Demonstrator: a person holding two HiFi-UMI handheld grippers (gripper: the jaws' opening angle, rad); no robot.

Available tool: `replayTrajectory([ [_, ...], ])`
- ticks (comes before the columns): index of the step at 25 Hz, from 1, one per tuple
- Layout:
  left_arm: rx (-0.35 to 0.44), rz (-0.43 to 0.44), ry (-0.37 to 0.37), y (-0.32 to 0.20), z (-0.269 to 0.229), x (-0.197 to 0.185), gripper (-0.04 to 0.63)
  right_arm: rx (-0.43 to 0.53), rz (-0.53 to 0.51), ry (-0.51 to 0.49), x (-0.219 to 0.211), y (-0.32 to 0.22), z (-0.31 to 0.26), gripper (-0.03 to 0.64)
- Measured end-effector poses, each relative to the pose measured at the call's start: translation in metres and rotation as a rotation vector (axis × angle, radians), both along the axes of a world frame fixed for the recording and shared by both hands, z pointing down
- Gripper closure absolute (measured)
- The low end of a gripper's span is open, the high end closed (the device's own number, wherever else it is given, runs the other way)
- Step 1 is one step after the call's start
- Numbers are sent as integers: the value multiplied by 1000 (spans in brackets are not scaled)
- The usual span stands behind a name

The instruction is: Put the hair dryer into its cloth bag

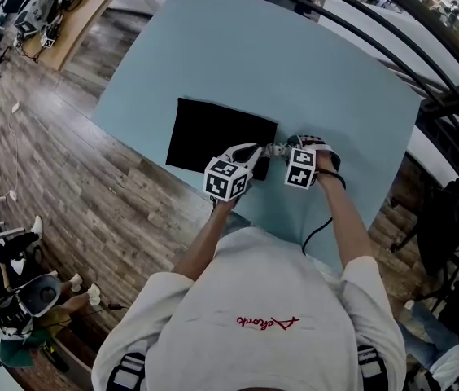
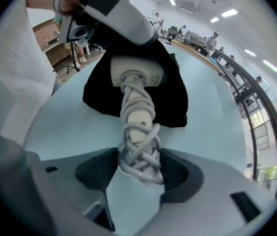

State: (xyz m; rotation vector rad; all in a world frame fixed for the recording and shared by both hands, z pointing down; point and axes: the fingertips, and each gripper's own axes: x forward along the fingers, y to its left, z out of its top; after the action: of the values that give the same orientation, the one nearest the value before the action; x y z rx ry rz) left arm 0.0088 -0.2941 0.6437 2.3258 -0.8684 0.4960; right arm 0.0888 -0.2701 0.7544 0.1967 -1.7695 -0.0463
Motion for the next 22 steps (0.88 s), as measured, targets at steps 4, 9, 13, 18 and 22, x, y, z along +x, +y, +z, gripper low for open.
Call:
replayTrajectory([
  [4,0,1,-2,4,1,2,583,2,23,-6,2,3,0,348],
  [9,0,5,-3,5,2,1,583,10,51,-29,-1,4,-5,374],
  [13,-3,8,1,4,0,1,583,32,49,-43,-8,1,-16,382],
  [18,1,9,6,7,-3,6,583,68,33,-73,-20,-2,-30,383],
  [22,4,10,15,8,-5,9,583,73,32,-97,-33,-2,-32,383],
])
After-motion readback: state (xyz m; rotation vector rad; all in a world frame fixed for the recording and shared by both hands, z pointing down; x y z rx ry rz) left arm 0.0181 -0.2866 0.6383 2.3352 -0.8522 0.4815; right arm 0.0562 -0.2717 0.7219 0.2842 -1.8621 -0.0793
